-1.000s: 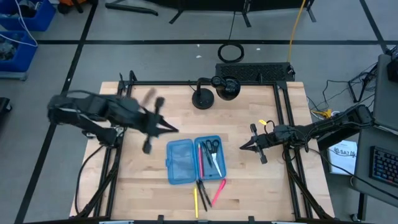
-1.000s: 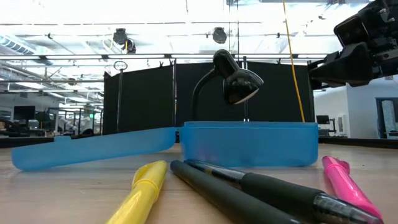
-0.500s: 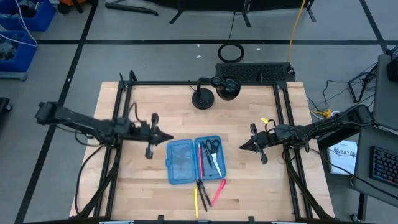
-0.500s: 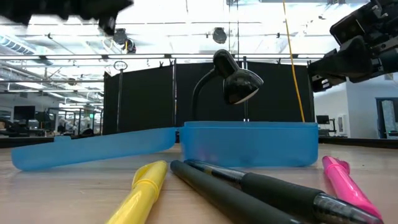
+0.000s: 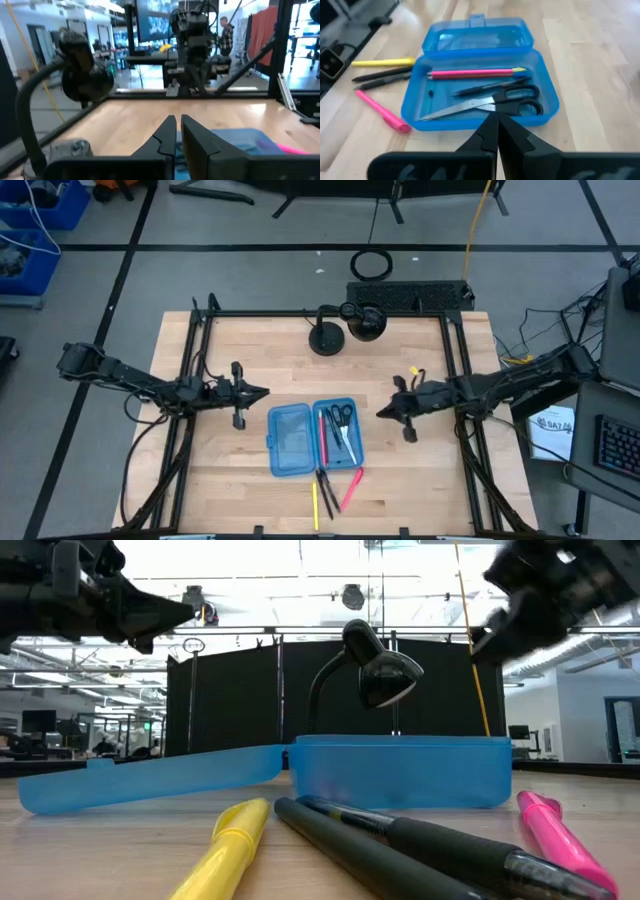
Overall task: Pick & place school supplies into a supply box
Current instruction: Put the pink pen into the blue supply box
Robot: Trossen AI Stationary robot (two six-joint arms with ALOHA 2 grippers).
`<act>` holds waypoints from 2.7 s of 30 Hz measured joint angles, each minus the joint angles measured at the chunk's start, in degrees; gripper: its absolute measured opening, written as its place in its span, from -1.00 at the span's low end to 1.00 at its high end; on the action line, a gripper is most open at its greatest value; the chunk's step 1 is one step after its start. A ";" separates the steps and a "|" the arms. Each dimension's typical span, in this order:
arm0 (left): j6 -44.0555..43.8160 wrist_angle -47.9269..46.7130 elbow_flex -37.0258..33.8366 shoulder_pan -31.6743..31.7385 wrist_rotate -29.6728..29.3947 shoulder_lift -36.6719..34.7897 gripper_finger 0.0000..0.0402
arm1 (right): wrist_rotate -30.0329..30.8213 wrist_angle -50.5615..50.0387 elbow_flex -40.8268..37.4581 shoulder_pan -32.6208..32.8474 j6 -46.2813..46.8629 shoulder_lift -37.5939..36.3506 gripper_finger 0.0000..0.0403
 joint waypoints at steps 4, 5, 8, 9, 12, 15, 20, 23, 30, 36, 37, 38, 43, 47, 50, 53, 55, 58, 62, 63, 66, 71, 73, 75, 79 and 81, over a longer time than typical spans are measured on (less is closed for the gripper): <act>1.86 0.19 0.02 0.04 0.06 -0.01 -0.82 | -1.47 -12.65 12.65 -0.01 -4.31 8.33 -1.00; 1.94 0.27 0.02 0.06 0.06 -0.01 -0.82 | -1.63 -16.05 15.34 0.03 -5.82 10.87 -1.00; 1.93 0.43 0.02 0.09 0.02 0.00 -0.82 | -4.24 -25.56 23.31 0.91 -10.63 19.15 -1.00; 1.94 0.44 0.02 0.09 0.02 -0.01 -0.82 | -4.42 -27.82 26.57 1.74 -11.83 21.95 -1.00; 1.96 0.60 0.02 0.09 -0.05 -0.01 -0.81 | -4.49 -33.53 34.03 4.06 -14.20 29.82 -1.00; 1.87 0.37 0.04 0.09 -0.26 -0.01 -0.81 | -4.29 -34.95 38.54 7.28 -17.47 36.86 -0.98; 1.66 -1.07 0.04 0.09 -0.48 -0.01 -0.81 | -2.52 -34.77 43.01 13.16 -23.56 44.80 -0.79; 1.54 -1.36 0.04 0.09 -0.48 -0.01 -0.81 | 2.88 -35.34 45.26 16.18 -24.55 48.25 -0.61; -1.93 -3.16 0.07 0.09 -0.50 0.00 -0.81 | 4.31 -32.78 50.33 19.67 -21.11 53.13 -0.22; -4.28 -4.12 0.07 0.09 -0.50 0.01 -0.81 | -4.30 -26.15 50.70 20.17 -20.26 53.17 -0.18; -4.42 -4.10 0.07 0.09 -0.50 0.01 -0.81 | -5.29 -25.45 50.70 20.22 -20.34 53.18 -0.19; -4.68 -4.06 0.07 0.09 -0.50 0.01 -0.81 | -5.96 -24.85 50.70 20.28 -20.60 53.18 -0.21; -4.79 -4.18 0.07 0.09 -0.48 0.01 -0.81 | -6.19 -21.91 50.69 20.84 -22.06 54.13 -0.28; -4.94 -5.06 0.09 0.09 -0.47 0.01 -0.81 | -6.07 -18.15 50.70 21.08 -22.25 58.13 -0.32; -5.18 -5.24 0.09 0.04 -0.46 0.01 -0.81 | -5.87 -18.14 50.64 20.97 -22.17 60.92 -0.33; -6.30 -5.38 0.09 0.02 -0.44 0.00 -0.81 | -5.85 -18.09 50.64 20.85 -22.16 62.03 -0.33; -6.74 -5.41 0.09 -0.02 -0.42 0.00 -0.81 | -5.54 -18.42 50.65 20.89 -22.69 62.43 -0.34; -7.40 -5.41 0.09 -0.02 -0.42 -0.01 -0.81 | -4.40 -19.12 50.65 20.97 -23.14 63.25 -0.35; -7.76 -5.49 0.09 0.00 -0.39 0.01 -0.81 | -4.18 -19.88 50.73 20.98 -23.43 64.01 -0.37; -7.74 -5.47 0.09 0.00 -0.38 0.01 -0.81 | -4.15 -19.68 50.78 21.15 -23.74 64.13 -0.38; -7.74 -5.55 0.09 0.00 -0.37 0.01 -0.81 | -4.14 -19.25 50.31 21.32 -26.24 64.93 -0.43; -7.74 -5.83 0.09 0.00 -0.31 0.01 -0.81 | -6.22 -17.90 48.50 21.21 -28.01 65.03 -0.62; -7.74 -5.80 0.09 0.00 -0.28 -0.01 -0.81 | -6.92 -18.29 48.45 21.23 -27.73 65.07 -0.75; -7.75 -5.80 0.09 0.00 -0.29 0.01 -0.81 | -7.75 -18.35 48.41 21.19 -27.08 65.11 -0.88; -8.43 -5.80 0.09 0.00 -0.28 -0.01 -0.81 | -8.64 -18.43 48.38 21.44 -26.78 65.00 -0.91; -8.92 -5.80 0.09 0.00 -0.28 0.00 -0.81 | -8.73 -18.73 48.38 21.73 -26.80 64.20 -0.90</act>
